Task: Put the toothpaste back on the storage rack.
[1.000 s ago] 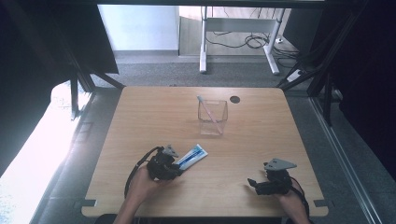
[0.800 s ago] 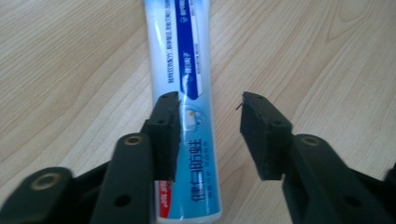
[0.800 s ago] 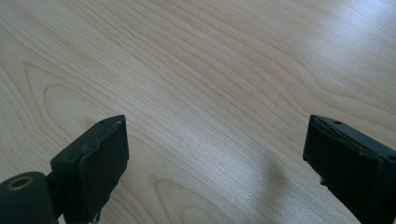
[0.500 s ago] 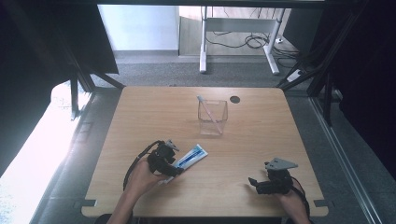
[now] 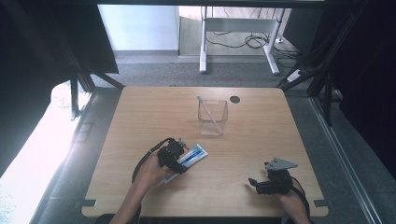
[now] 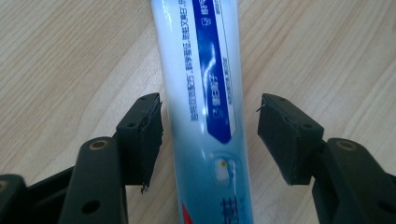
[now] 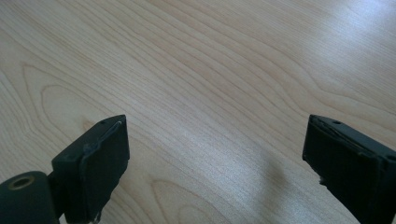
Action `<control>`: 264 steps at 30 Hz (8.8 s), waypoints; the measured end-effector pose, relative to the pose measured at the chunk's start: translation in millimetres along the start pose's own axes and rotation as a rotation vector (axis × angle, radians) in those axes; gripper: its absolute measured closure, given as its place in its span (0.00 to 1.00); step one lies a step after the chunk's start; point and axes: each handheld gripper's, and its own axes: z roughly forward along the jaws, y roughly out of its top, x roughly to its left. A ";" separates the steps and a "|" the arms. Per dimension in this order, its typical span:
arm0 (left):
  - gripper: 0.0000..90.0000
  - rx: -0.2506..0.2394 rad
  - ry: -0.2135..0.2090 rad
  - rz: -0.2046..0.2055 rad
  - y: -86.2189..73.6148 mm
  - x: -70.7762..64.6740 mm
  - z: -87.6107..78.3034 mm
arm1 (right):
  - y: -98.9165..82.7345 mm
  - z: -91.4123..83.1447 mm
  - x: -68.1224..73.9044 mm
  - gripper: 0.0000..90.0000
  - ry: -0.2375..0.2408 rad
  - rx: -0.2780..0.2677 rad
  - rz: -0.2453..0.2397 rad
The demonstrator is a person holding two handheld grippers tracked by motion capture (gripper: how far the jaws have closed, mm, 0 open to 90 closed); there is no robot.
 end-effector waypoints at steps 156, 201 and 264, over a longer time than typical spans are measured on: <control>0.82 -0.590 0.073 0.011 152.1 45.5 -71.4 | -2.9 6.0 -2.0 0.00 0.084 0.021 0.010; 0.81 -0.636 0.123 0.021 196.9 59.9 -28.6 | -4.1 7.7 -2.2 0.00 0.104 0.030 0.006; 0.78 -0.516 0.166 0.121 163.0 47.2 10.4 | -2.7 8.0 1.7 0.00 0.069 0.050 -0.035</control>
